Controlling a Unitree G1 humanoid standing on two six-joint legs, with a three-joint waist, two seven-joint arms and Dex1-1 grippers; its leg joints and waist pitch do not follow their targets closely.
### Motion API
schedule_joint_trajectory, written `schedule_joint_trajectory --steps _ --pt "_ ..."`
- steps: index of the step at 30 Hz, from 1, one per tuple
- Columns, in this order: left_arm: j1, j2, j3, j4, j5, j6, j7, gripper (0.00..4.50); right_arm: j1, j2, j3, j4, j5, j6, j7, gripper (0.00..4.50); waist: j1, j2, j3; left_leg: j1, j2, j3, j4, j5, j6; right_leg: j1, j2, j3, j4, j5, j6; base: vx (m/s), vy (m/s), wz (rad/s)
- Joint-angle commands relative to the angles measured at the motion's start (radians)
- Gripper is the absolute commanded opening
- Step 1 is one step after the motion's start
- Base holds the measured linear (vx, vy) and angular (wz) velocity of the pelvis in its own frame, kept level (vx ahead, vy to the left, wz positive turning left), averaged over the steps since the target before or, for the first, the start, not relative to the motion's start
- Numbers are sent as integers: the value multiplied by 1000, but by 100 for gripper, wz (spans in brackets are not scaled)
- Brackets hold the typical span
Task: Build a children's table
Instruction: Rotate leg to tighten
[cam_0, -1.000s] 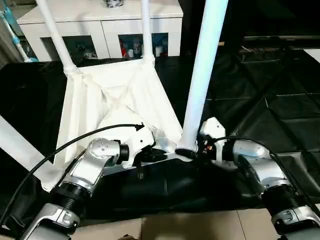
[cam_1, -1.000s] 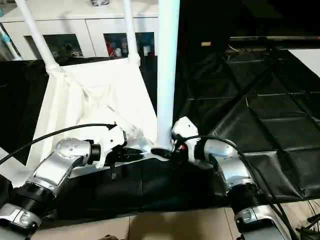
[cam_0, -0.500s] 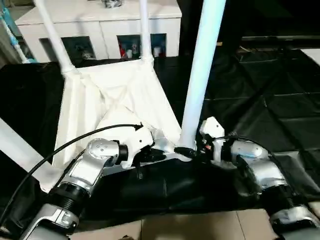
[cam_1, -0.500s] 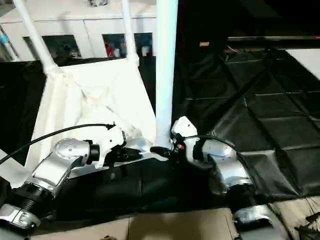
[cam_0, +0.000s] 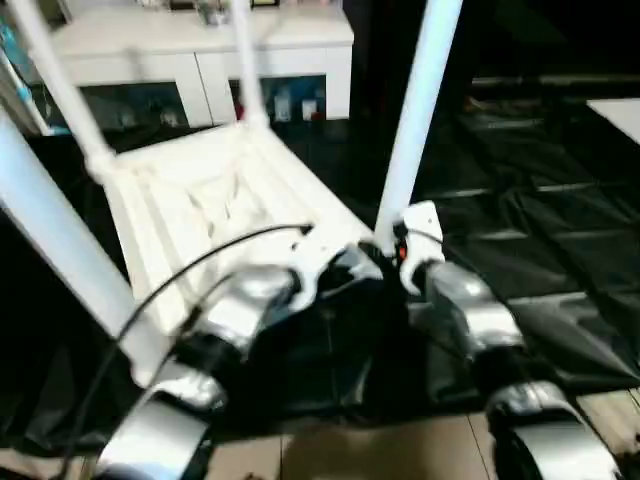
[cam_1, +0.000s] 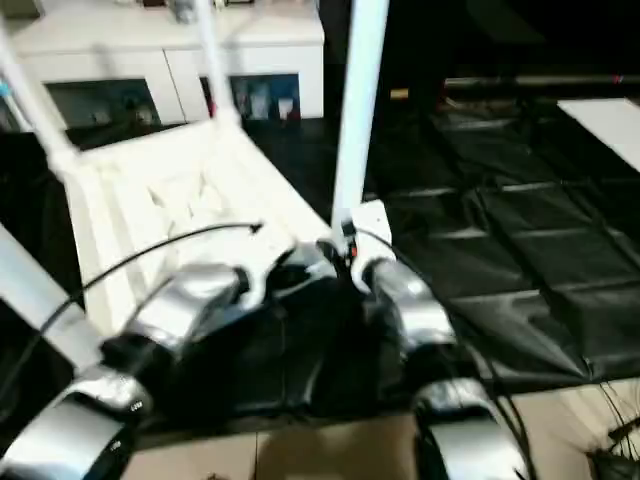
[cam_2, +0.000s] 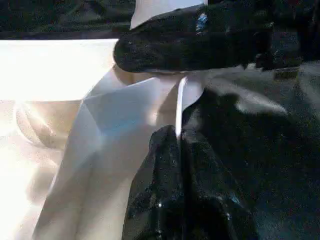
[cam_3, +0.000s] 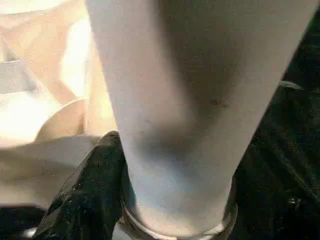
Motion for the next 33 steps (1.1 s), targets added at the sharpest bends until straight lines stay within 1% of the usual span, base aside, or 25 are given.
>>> schedule_joint_trajectory --steps 1,4,6,9,10,11,12,13,15,17,18,20,21,22,23,24,25,26,27,28,29,30,31,32,33 --pt "-15 1 37 73 27 15 123 0 19 66 28 42 7 15 1 266 -1 -6 -59 11 32 -25 -82 -299 2 33 -48 29 -89 -273 -200 0 0 0" --pt "-17 5 34 79 27 9 112 0 19 79 27 38 10 -2 14 266 2 -5 -60 7 35 -26 -82 -289 18 38 -50 29 -86 -251 -203 0 0 0" --pt "-16 12 31 83 28 3 101 0 19 85 27 31 16 -13 32 322 1 -5 -58 7 35 -25 -83 -293 22 37 -49 28 -87 -254 -204 0 0 0" --pt "-11 22 27 84 29 -2 89 0 17 85 27 26 22 -26 46 344 -1 -3 -56 7 35 -26 -85 -324 21 35 -51 29 -91 -305 -192 0 0 0" --pt "-8 25 24 83 29 -5 84 0 15 83 26 27 22 -33 46 357 -9 -8 -54 0 34 -30 -90 -331 16 42 -51 26 -92 -329 -180 0 0 0" --pt "-8 25 24 83 29 -5 84 0 15 83 26 27 22 -33 46 357 -14 -6 -52 -2 34 -32 -92 -339 12 41 -51 24 -94 -362 -165 0 0 0" --pt "-6 29 21 86 29 -12 71 0 14 76 32 27 16 -49 61 372 -15 -7 -53 0 35 -32 -91 -344 10 39 -51 24 -97 -372 -163 0 0 0" --pt "-3 33 18 84 30 -18 58 0 16 68 38 19 14 -61 82 382 -19 -6 -54 3 35 -32 -90 -346 10 36 -51 26 -98 -365 -167 0 0 0" --pt "10 44 8 70 28 -38 17 0 29 39 60 -9 7 -98 151 388 -20 -8 -55 3 35 -29 -88 -340 17 35 -51 28 -97 -335 -181 0 0 0" --pt "32 65 -6 39 26 -61 -39 0 55 -9 95 -52 -1 -137 248 388 -18 -8 -55 3 37 -27 -86 -327 32 37 -51 28 -94 -305 -196 0 0 0" --pt "34 67 -7 37 25 -63 -44 0 58 -13 98 -55 -2 -140 256 388 -16 -10 -55 3 38 -27 -86 -322 38 39 -52 28 -95 -295 -199 0 0 0" --pt "42 75 -13 25 24 -77 -67 0 68 -30 109 -71 -6 -154 296 388 -19 -10 -56 -5 37 -27 -85 -295 52 42 -52 28 -90 -270 -206 0 0 0" --pt "62 93 -25 -5 18 -92 -117 0 88 -61 119 -104 4 -160 361 388 -20 -6 -57 -5 36 -27 -84 -280 55 43 -52 26 -88 -267 -210 0 0 0" --pt "85 113 -37 -42 7 -108 -172 0 105 -88 121 -133 15 -166 414 388 -15 -10 -59 -4 39 -26 -81 -263 65 45 -52 27 -86 -236 -216 0 0 0" --pt "108 133 -49 -79 -4 -122 -226 0 121 -115 122 -161 27 -170 464 388 -13 -9 -59 -6 41 -27 -80 -242 79 47 -53 28 -82 -197 -229 0 0 0" --pt "110 135 -49 -81 -4 -123 -230 0 122 -116 122 -163 28 -170 467 388 -13 -9 -61 -7 41 -26 -78 -233 86 48 -53 28 -79 -175 -236 0 0 0" --pt "135 160 -62 -126 -15 -126 -290 0 133 -144 119 -183 36 -184 503 388 -12 -8 -64 -3 42 -22 -74 -203 98 45 -51 28 -75 -121 -257 0 0 0" --pt "135 160 -62 -126 -15 -126 -290 0 133 -144 119 -183 36 -184 503 388 -11 -6 -66 -2 43 -20 -71 -179 110 45 -50 27 -69 -73 -277 0 0 0" --pt "159 188 -74 -170 -27 -125 -348 0 142 -168 114 -196 47 -189 541 388 -7 -5 -66 0 44 -19 -70 -175 113 46 -50 26 -67 -62 -286 0 0 0" --pt "173 206 -81 -196 -34 -123 -385 0 147 -184 111 -202 56 -195 567 388 -3 -4 -65 -1 46 -18 -71 -178 119 45 -48 25 -64 -55 -293 0 0 0" --pt "188 224 -89 -225 -44 -109 -422 0 152 -201 111 -207 62 -195 593 388 1 -4 -62 2 47 -15 -72 -193 116 41 -47 25 -67 -82 -293 0 0 0" --pt "188 224 -89 -225 -44 -109 -422 0 152 -201 111 -207 62 -195 593 388 5 -1 -62 3 50 -16 -73 -206 109 40 -48 25 -67 -100 -293 0 0 0" --pt "211 250 -93 -265 -57 -91 -468 0 169 -231 122 -231 73 -190 657 388 9 1 -60 9 50 -14 -76 -241 94 35 -45 26 -71 -142 -286 0 0 0" --pt "217 257 -92 -276 -59 -86 -478 0 176 -244 130 -242 75 -184 687 388 12 -3 -57 7 52 -16 -79 -255 82 36 -46 28 -72 -166 -273 0 0 0" --pt "218 259 -92 -277 -60 -86 -479 0 178 -246 131 -244 75 -184 692 388 16 -1 -58 8 53 -17 -80 -258 76 38 -47 28 -71 -171 -267 0 0 0"
